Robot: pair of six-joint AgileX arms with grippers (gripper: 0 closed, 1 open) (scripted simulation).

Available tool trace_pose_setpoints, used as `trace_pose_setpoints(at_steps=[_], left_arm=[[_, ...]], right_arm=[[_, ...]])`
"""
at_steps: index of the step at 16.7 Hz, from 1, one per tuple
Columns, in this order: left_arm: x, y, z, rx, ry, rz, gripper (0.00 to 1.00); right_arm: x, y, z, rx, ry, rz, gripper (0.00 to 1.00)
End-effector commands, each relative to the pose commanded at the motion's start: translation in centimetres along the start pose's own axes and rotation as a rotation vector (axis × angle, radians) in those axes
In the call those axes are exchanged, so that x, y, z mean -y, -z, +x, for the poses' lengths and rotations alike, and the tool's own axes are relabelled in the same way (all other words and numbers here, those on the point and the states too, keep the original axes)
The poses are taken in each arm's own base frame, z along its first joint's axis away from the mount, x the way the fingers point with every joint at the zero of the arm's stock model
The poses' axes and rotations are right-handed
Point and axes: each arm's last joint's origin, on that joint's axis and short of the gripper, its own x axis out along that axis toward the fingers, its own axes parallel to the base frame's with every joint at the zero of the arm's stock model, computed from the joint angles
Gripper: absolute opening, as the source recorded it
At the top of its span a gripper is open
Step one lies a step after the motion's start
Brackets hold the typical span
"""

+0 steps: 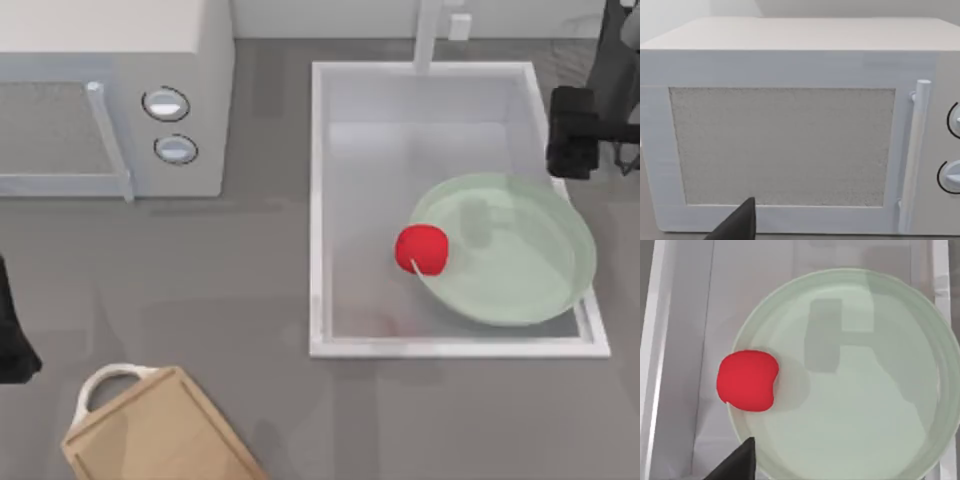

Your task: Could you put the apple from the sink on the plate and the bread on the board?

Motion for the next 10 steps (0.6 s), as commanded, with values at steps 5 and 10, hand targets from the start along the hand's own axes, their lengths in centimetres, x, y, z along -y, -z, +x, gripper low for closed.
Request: trace_pose_setpoints(at_steps=[5,10], left_arm=[[0.0,0.0,0.0,0.0,0.0,0.0,1.0],[0.0,0.0,0.0,0.0,0.0,0.0,1.0]], right_arm=[[-5.8,-3.7,8.4,-0.308,0.07,0.009,1.0],[-10.0,-3.3,16.2,-0.516,0.156,-0.001,1.0]])
